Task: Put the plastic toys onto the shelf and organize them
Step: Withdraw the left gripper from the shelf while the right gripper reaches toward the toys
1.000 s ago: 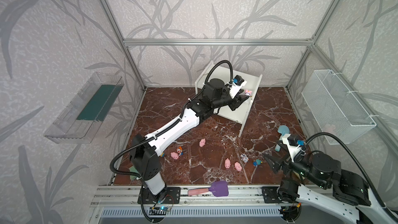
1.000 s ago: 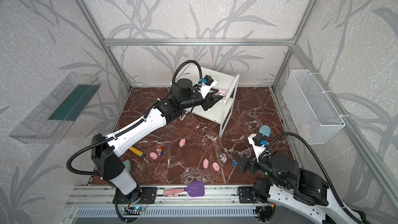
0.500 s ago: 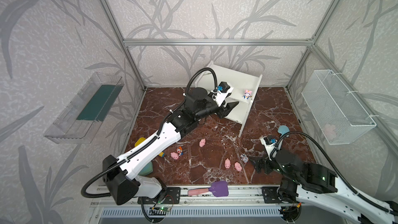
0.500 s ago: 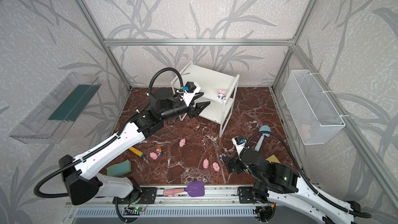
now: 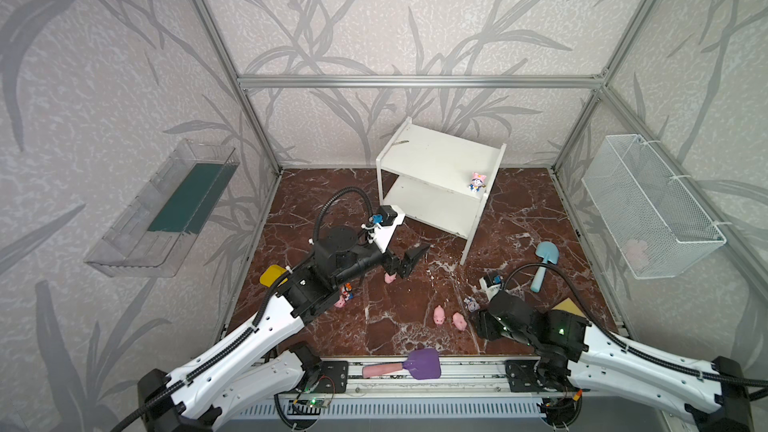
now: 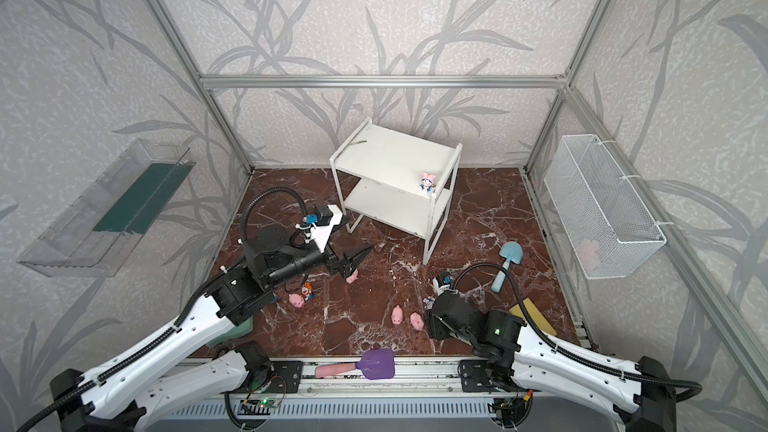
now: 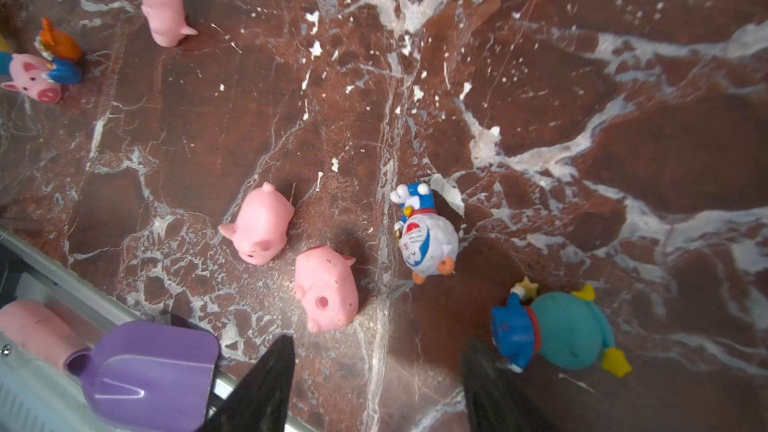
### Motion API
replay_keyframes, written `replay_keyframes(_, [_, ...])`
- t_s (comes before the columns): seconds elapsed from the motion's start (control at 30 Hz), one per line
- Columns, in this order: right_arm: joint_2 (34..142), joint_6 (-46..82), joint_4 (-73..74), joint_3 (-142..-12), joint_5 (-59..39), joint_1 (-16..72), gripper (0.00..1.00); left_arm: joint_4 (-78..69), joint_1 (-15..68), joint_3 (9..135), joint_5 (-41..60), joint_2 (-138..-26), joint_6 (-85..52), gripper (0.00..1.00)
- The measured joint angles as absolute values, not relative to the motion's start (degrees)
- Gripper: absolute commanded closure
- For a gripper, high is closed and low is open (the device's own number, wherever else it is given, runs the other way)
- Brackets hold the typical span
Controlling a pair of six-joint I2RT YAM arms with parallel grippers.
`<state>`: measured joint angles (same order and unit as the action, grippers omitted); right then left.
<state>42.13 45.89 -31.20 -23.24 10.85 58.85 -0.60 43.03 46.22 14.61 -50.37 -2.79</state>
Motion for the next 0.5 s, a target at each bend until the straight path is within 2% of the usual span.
replay_keyframes(0.17, [47.8,47.3,-25.6,-22.3,7.6,52.5,0.41,1.5,43.0,41.2,14.0,-44.6,-6.2,0.01])
replay_keyframes(0.4, [53.3,46.2,-19.0,-21.8,1.8,44.5,0.55,2.7,43.1,38.8,13.3,-38.9,-9.2,0.01])
replay_keyframes(0.5, [56.4,45.0,-17.0,-22.0,-0.2,42.9,0.57,2.9,43.1,38.7,13.3,-38.7,-9.7,0.01])
